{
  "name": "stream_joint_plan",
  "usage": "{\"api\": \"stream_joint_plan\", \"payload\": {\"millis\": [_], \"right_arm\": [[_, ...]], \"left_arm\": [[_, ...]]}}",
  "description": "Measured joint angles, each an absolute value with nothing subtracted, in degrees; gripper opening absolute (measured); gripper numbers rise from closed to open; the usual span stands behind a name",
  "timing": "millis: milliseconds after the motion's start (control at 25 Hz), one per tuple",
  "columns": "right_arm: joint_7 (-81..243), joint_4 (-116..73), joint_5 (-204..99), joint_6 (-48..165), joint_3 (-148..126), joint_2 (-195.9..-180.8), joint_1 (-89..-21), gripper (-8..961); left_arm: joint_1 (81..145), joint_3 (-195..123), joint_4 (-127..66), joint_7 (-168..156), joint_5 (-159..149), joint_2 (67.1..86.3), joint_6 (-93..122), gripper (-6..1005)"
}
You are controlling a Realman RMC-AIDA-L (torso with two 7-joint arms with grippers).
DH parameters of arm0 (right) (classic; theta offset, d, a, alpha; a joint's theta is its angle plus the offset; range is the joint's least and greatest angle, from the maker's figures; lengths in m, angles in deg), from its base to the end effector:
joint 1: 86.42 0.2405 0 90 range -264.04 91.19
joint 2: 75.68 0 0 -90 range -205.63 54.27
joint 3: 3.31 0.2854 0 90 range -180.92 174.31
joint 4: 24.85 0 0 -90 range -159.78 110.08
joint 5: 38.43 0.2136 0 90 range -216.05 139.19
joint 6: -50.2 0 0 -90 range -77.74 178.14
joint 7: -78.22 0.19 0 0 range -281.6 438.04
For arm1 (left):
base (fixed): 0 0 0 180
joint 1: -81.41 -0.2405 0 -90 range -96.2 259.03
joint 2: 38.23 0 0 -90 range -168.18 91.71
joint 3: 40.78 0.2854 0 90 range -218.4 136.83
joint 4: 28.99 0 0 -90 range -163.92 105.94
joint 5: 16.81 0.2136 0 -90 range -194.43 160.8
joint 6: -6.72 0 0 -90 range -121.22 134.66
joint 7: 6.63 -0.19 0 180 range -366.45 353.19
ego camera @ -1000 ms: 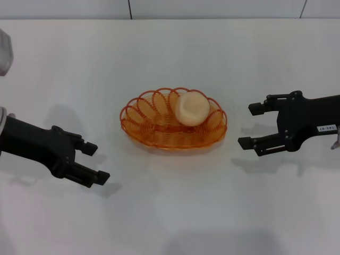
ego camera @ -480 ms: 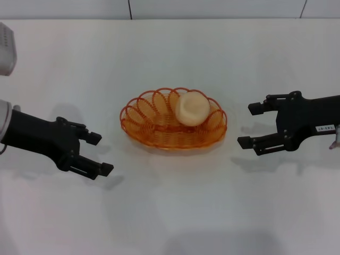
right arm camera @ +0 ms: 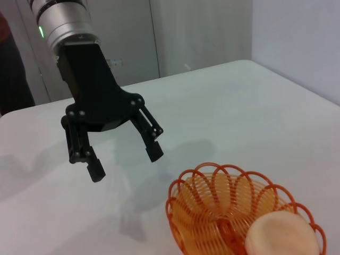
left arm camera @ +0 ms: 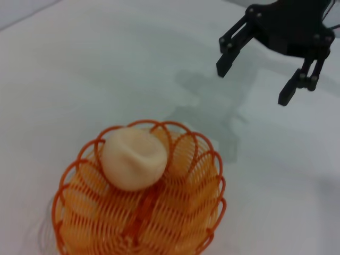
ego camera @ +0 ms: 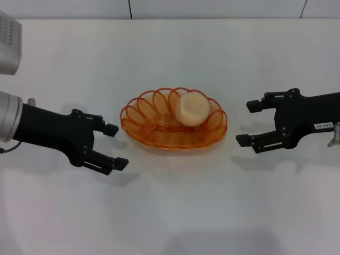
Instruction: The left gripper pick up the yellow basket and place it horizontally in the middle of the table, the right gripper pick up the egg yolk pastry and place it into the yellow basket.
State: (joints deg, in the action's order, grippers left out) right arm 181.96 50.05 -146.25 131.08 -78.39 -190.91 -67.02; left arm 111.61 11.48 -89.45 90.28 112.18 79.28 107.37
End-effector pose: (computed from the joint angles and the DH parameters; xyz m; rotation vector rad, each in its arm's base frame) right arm 0.2124 0.3493 -0.0366 -2.8519 0.3677 0.3113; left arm -0.2591 0.3427 -0.0281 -3.0240 -0.5470 -0.1161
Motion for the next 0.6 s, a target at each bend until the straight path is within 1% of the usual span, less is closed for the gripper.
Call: {"api": "stream_joint_plan", "payload": {"millis": [600], "right_arm": [[182.11, 50.03, -146.68, 131.05, -78.36, -190.86, -67.00, 834]], "left_arm": [[112.18, 12.70, -88.93, 87.99, 110.81, 79.78, 107.99, 888]]}}
